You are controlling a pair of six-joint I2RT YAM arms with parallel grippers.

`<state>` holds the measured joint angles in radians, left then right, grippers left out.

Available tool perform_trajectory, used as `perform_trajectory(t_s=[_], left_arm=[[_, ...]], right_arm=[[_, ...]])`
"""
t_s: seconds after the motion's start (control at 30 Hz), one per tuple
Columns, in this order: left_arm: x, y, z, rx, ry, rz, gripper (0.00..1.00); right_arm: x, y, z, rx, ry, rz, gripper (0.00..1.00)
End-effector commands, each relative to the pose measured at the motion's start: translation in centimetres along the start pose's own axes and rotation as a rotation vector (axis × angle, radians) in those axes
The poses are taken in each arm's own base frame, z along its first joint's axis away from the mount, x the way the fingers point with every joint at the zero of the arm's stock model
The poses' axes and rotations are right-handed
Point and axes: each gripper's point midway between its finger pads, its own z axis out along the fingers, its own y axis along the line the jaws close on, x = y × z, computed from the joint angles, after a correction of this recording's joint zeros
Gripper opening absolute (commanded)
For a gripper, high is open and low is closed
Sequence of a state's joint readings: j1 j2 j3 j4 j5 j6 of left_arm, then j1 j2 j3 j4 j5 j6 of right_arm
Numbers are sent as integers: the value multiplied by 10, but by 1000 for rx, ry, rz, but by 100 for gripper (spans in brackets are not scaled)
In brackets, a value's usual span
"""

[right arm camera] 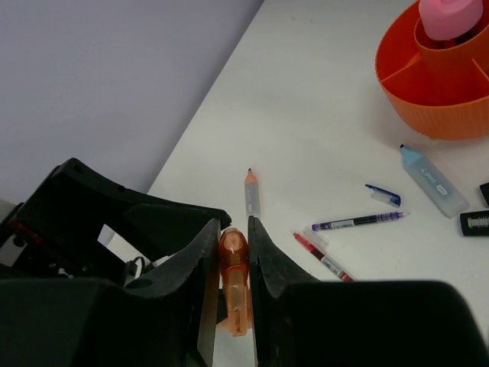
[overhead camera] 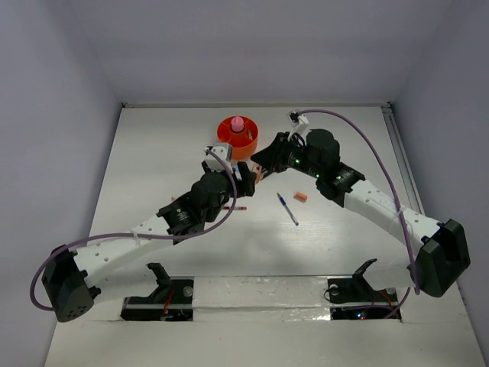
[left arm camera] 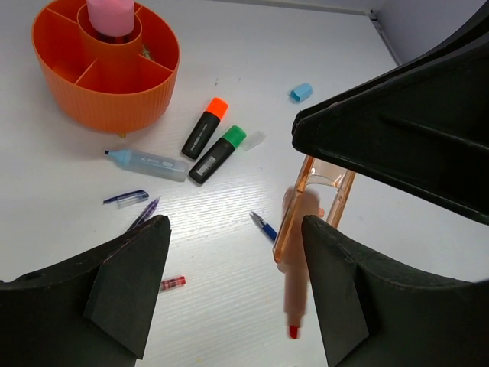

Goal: Sort the stationery into containers
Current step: Close the pen cap on the pen.

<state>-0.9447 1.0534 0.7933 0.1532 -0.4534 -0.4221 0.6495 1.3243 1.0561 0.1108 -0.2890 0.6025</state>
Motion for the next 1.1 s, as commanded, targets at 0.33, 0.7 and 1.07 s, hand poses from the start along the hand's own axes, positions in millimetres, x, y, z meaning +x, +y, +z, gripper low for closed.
perform_trajectory(t_s=[0.33, 0.7, 1.07], left_arm=[[-28, -12, 6, 19, -69, -4, 71], [-111, -31, -78, 256, -272, -136, 86], [-69, -44, -104, 521, -313, -105, 73]], right_arm=[[-10, 15, -7, -49, -30, -16, 0], [-20, 23, -2, -72, -31, 22, 0], [-52, 83, -27, -234, -28, 42, 0]])
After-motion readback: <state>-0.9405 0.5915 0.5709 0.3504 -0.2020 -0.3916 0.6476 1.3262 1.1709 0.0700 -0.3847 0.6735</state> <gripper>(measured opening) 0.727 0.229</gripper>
